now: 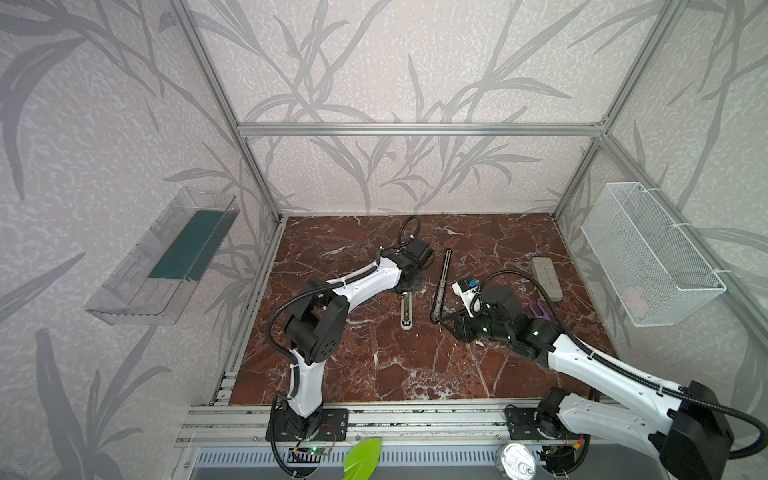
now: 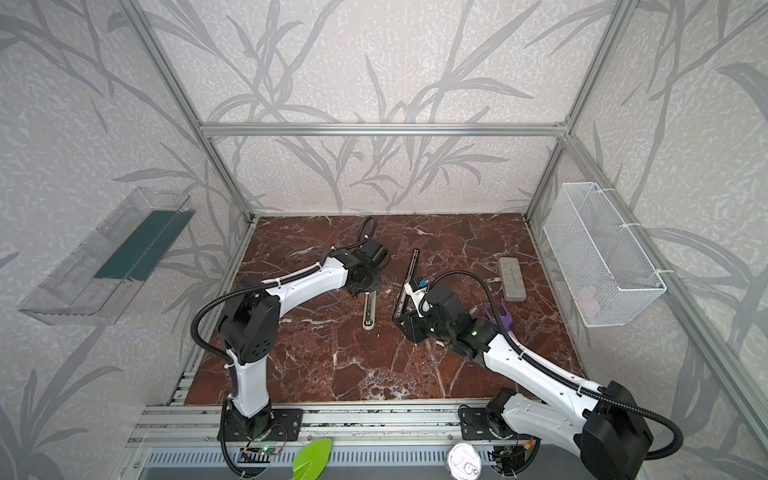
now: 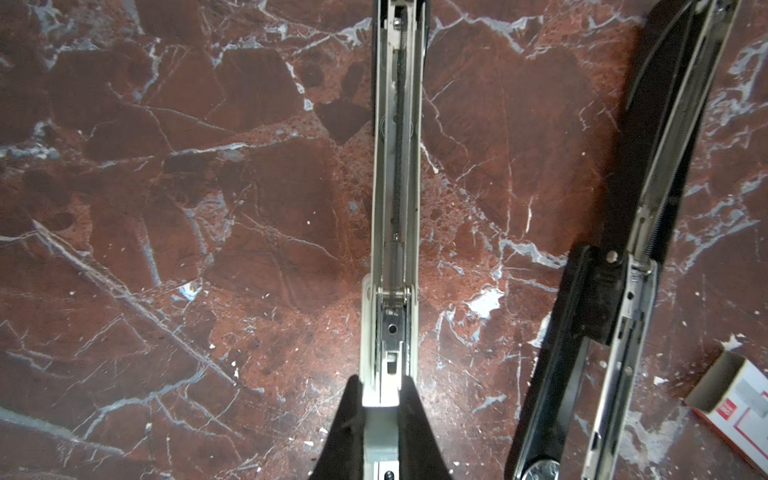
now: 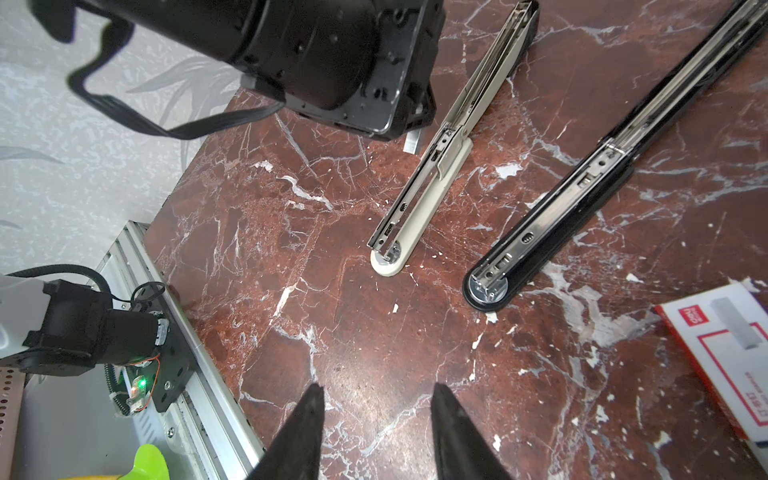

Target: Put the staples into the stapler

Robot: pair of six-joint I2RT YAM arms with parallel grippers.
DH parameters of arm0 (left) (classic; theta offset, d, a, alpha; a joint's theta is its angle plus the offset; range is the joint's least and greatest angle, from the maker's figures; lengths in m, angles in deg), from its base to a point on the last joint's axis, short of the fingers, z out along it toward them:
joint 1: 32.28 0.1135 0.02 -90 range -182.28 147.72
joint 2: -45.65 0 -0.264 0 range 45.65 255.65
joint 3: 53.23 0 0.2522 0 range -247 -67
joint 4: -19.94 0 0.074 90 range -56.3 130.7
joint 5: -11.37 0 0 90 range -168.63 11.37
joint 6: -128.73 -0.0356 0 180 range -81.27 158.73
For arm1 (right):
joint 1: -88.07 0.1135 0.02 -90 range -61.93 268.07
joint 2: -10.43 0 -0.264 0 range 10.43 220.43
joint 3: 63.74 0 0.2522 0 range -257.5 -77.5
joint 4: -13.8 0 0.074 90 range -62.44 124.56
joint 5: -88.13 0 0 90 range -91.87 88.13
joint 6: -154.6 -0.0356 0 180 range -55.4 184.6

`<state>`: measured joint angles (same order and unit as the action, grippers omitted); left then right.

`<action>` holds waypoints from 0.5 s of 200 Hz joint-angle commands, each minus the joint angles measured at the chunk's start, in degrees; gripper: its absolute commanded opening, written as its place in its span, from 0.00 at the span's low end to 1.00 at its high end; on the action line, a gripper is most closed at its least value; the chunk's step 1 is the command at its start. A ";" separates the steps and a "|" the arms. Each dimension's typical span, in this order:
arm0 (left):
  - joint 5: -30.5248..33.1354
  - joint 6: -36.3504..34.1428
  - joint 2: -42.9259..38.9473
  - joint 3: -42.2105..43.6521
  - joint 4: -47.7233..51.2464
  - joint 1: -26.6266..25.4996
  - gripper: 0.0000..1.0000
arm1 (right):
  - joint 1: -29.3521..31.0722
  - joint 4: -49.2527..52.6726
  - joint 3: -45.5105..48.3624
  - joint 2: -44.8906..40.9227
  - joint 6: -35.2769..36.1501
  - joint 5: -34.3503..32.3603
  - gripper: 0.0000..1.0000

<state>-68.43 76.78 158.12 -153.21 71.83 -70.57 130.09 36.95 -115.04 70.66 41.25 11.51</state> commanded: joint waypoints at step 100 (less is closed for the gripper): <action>1.83 0.11 4.75 -3.57 0.02 -1.00 0.12 | 0.43 4.46 -0.59 -3.26 0.91 -3.27 0.44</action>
<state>-68.19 76.80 161.50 -155.16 71.24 -71.09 130.13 39.94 -115.04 68.69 41.36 9.26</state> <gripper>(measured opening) 0.123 0.438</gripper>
